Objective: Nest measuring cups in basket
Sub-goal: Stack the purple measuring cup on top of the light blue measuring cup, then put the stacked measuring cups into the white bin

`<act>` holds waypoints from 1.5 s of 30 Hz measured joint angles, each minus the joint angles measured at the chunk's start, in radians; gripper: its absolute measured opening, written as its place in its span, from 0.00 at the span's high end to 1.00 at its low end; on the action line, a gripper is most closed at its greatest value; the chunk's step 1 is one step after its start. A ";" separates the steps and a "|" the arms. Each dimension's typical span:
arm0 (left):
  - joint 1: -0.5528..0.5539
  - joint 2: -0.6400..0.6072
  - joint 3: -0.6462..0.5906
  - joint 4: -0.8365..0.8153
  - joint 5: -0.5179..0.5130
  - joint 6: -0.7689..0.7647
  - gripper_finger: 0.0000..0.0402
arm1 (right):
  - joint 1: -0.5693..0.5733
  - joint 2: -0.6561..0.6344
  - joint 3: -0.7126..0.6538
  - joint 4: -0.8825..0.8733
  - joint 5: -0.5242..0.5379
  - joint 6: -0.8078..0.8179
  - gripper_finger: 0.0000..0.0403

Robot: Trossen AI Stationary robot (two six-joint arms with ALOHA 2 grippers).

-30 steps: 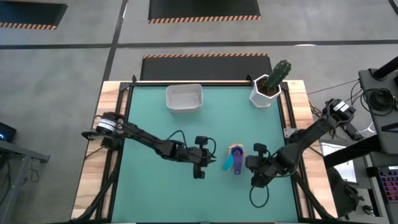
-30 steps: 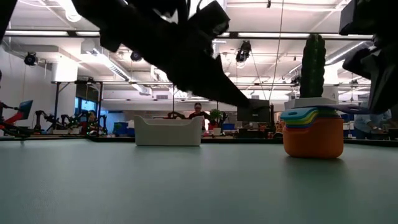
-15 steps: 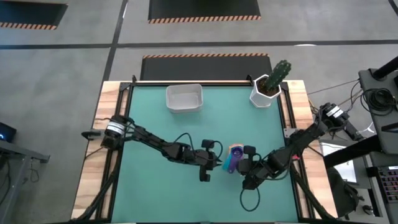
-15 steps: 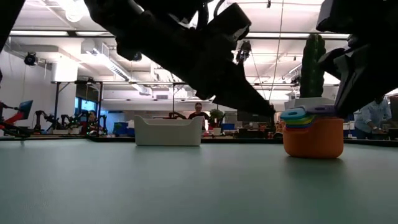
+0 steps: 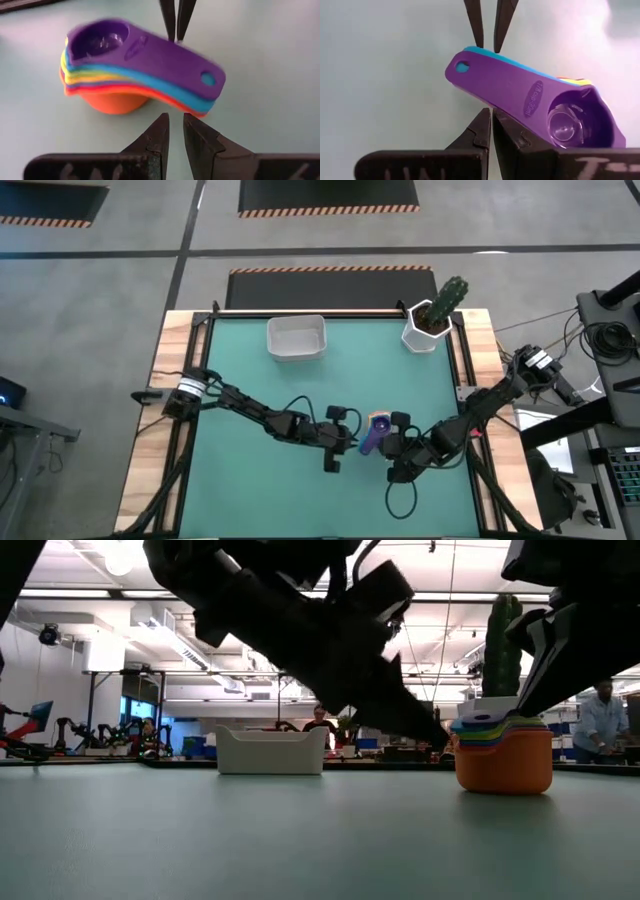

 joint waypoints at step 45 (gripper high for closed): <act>-0.044 -0.172 0.018 -0.229 0.029 0.053 0.90 | 0.072 -0.254 0.008 -0.120 -0.007 0.001 0.98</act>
